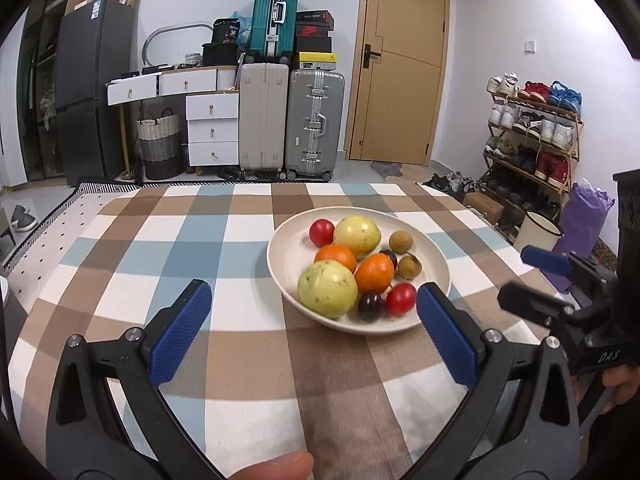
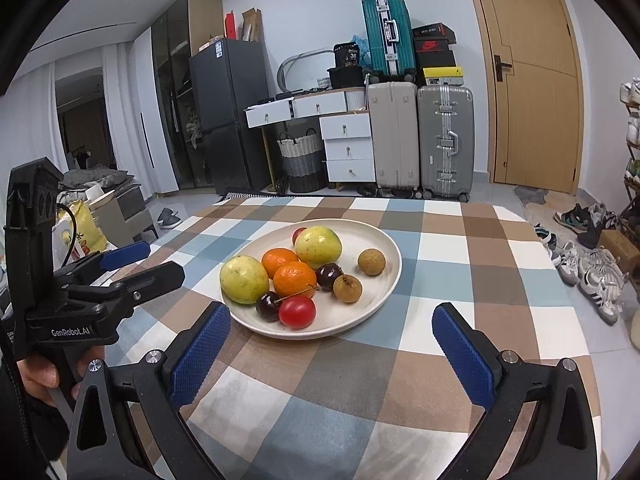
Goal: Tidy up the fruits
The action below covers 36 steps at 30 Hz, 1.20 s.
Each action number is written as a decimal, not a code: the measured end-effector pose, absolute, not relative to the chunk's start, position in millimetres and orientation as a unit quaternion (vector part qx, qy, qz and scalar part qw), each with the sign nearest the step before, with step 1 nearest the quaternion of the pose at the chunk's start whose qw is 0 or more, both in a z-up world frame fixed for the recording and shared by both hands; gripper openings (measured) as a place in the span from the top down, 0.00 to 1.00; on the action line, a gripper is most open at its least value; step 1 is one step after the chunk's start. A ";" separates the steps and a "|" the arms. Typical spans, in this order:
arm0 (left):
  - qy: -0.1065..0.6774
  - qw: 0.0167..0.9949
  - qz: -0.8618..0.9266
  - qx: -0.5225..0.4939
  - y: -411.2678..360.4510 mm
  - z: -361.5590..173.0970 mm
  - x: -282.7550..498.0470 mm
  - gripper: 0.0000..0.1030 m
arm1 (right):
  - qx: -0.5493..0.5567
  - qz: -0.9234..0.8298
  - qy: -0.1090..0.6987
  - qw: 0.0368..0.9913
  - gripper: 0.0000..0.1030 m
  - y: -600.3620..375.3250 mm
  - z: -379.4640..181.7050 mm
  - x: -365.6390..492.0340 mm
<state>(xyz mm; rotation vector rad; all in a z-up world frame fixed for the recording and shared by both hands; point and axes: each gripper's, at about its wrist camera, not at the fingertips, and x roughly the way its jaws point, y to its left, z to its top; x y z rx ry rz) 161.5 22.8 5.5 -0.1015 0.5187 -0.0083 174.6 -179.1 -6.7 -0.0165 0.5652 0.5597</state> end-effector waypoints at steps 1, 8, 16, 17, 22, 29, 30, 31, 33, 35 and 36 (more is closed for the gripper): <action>0.258 0.965 -0.004 -0.051 22.4 4.6 159.7 0.01 | -0.009 0.272 0.274 0.922 0.01 -180.4 -6.5 172.6; 0.255 0.966 0.001 -0.047 23.9 0.9 136.6 0.01 | 0.001 0.274 0.262 0.925 0.01 -194.2 -5.6 157.5; 0.250 0.967 0.005 -0.050 29.7 -1.2 126.9 0.01 | 0.006 0.270 0.244 0.931 0.01 -198.1 -2.8 148.9; 0.251 0.967 0.005 -0.049 29.7 -0.9 127.3 0.01 | 0.005 0.270 0.243 0.932 0.01 -198.1 -2.7 148.4; 0.253 0.966 0.003 -0.047 29.4 -1.0 128.6 0.01 | 0.008 0.268 0.242 0.932 0.00 -199.6 -2.4 147.5; 0.253 0.966 0.002 -0.047 28.4 -1.0 129.0 0.01 | 0.008 0.267 0.246 0.932 0.00 -199.2 -2.0 147.6; 0.253 0.966 0.002 -0.046 28.1 -1.2 129.2 0.01 | 0.007 0.267 0.247 0.932 0.00 -199.0 -2.0 147.6; 0.253 0.966 0.003 -0.046 28.4 -0.9 129.0 0.01 | 0.008 0.267 0.247 0.932 0.00 -199.0 -2.1 147.6; 0.252 0.967 0.002 -0.045 27.6 -0.8 129.7 0.01 | 0.007 0.267 0.247 0.932 0.00 -199.1 -2.0 147.5; 0.252 0.967 0.002 -0.045 27.4 -1.0 130.0 0.01 | 0.006 0.267 0.246 0.932 0.00 -199.0 -2.0 147.2; 0.252 0.967 0.002 -0.045 27.5 -1.1 130.3 0.01 | 0.006 0.267 0.246 0.932 0.00 -199.0 -2.0 147.4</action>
